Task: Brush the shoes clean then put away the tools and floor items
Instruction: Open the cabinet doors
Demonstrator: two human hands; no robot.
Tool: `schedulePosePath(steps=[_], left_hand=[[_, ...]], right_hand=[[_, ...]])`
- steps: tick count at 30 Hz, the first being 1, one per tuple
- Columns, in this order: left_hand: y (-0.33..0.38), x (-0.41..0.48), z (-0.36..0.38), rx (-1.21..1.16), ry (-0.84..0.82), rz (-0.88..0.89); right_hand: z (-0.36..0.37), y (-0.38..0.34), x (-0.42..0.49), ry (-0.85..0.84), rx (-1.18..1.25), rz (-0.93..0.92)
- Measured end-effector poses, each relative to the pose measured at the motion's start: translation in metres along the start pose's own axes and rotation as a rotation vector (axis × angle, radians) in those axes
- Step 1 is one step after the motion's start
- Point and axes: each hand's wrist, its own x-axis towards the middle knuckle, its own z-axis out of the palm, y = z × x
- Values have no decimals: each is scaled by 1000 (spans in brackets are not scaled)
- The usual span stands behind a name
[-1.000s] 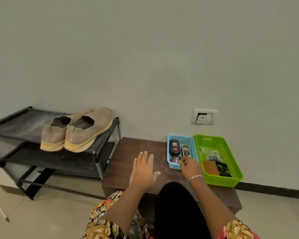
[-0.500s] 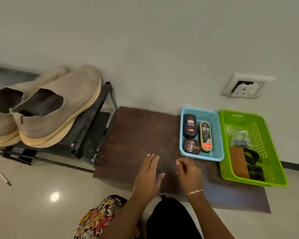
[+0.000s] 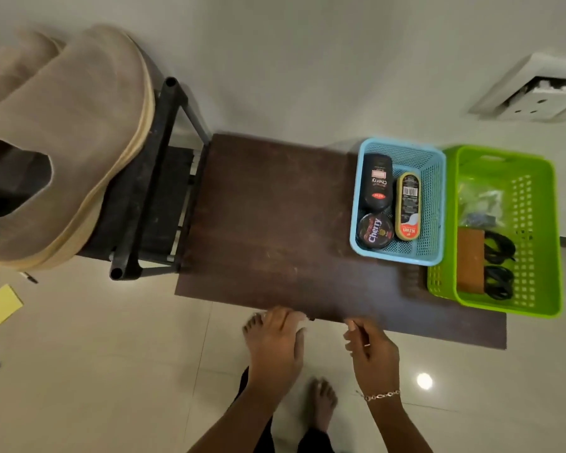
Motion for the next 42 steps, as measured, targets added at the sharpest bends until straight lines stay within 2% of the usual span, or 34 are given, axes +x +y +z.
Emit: schedulePosePath(steps=[7,12,16,18,22,25,27,30,32,34,38,40,42], left_hand=[[-33,-5,58,70,-243,-202],[-31,3,100,-254,-85,-348],[-33,22,126,-414,55,-416],[-37,28,136,-455,58,-434],[-43,21,142,-506,80,-421],[-44,4,145,-528,72,-425],[-44,-6,143,-543,85,-426],[-44,-18,134,-560,89,-410],[-43,-26,132,-542,90,-442],[-45,-37,131,-494,97,-503],[-53,-63,128,-478,70,-642],[-48,-68,125,-440,177,-663],[-40,-63,119,-202,277,-629]], right_hand=[[12,70,-13,-51,16,87],[38,123,-2,-110,51,85],[63,148,27,6,110,64],[74,154,40,32,79,63],[89,156,46,-24,-83,-179],[90,157,40,-32,-98,-195],[87,156,33,25,-251,-337],[81,157,26,87,-536,-721],[75,155,25,49,-668,-897],[67,145,27,-11,-816,-978],[54,120,33,-163,-1309,-1125],[52,108,34,-196,-1568,-1228],[52,94,30,-231,-1819,-1246]])
